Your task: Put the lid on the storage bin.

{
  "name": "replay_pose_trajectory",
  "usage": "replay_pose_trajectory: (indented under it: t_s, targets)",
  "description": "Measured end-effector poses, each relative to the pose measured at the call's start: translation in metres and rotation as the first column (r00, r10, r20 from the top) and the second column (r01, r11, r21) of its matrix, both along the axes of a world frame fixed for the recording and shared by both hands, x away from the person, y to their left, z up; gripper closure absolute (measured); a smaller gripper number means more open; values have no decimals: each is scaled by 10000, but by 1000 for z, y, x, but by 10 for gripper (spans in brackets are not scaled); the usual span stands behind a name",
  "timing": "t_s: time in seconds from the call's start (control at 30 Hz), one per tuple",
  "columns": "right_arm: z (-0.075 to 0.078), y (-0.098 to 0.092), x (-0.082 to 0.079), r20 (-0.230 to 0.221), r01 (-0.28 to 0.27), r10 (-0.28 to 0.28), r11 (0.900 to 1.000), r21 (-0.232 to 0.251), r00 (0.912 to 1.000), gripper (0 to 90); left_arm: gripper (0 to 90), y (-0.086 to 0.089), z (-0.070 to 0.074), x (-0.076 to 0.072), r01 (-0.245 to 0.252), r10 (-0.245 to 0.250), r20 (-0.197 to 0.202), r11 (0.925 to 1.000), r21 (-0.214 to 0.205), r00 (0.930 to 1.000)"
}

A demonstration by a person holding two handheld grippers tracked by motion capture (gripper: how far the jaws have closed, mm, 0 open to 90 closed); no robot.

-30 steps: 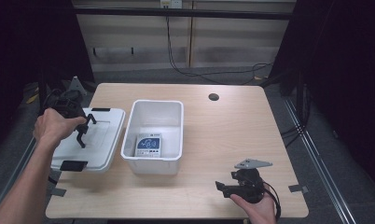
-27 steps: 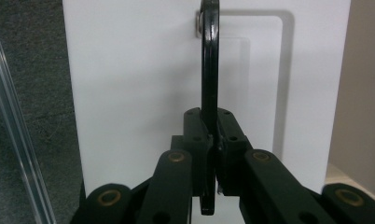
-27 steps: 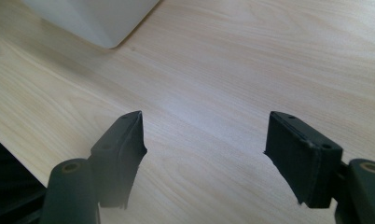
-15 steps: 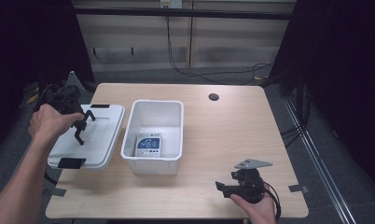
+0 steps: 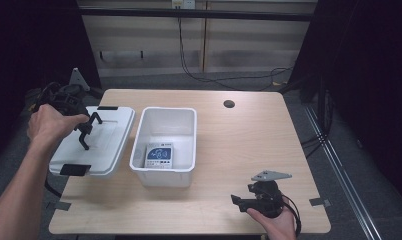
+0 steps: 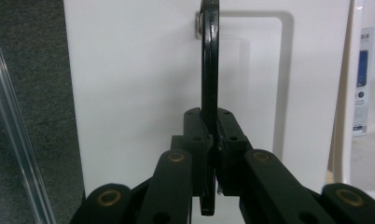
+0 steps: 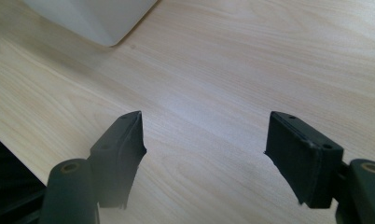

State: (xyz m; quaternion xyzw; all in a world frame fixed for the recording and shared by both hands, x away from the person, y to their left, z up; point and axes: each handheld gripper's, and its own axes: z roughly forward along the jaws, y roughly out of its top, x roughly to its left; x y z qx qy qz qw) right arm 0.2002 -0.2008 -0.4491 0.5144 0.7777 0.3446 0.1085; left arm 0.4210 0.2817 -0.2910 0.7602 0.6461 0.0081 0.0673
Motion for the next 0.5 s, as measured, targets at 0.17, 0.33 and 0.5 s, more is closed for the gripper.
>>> replay_pose_trajectory:
  t_s: [0.17, 0.33, 0.5]
  targets:
    - [0, 0, 0, 4, -5, 5, 10000, -8, 10000, 272, 850, -1, 9, -1, 12, -11, 164, 10000, -71, 9999]
    - [0, 0, 0, -21, -8, 8, 10000, -23, 10000, 272, 851, -6, 12, 0, 137, -136, 154, 9999, -91, 9998]
    - [0, 0, 0, -39, -16, 16, 10000, -30, 10000, 270, 850, -13, 13, -1, 324, -322, 211, 9994, -103, 9993]
